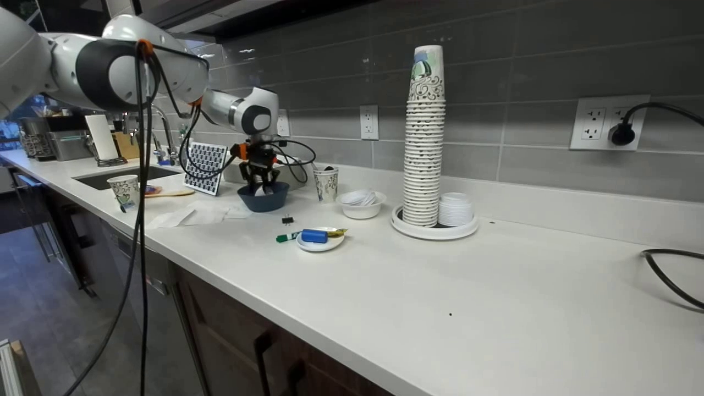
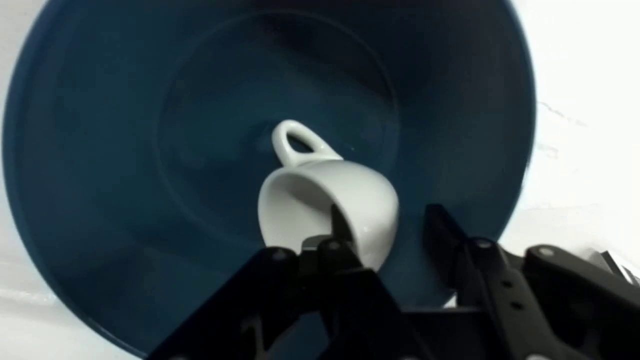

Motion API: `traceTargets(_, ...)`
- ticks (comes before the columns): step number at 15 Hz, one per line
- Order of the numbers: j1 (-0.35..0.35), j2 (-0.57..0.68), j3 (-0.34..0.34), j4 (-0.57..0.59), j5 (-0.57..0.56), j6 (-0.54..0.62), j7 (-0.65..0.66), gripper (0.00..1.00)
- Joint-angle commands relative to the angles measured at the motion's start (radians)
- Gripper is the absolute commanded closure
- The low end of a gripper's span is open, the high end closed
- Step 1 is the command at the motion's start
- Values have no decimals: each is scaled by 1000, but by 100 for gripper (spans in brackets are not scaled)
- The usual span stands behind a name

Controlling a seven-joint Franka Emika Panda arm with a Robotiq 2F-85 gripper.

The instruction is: Remove the teacup from the blue bowl and place it on the right side of the counter.

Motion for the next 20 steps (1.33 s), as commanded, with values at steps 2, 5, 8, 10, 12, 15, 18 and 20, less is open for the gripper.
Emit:
traceTargets(2,-8,3,6,101,20,-126,19,93)
traceTargets(5,-6,-14,-6,104,7,-152,53,100)
traceTargets(8,-9,-29,-7,95,6,-160,69,100)
traceTargets(10,-9,-34,-8,91,0,-149,67,100)
traceTargets(12,-7,-35,-7,89,4,-137,76,100)
traceTargets(15,-2,-18,-15,88,-6,-41,74,67)
traceTargets(18,9,7,-39,100,-26,10,89,45)
traceTargets(20,17,12,-66,103,-44,-57,105,32)
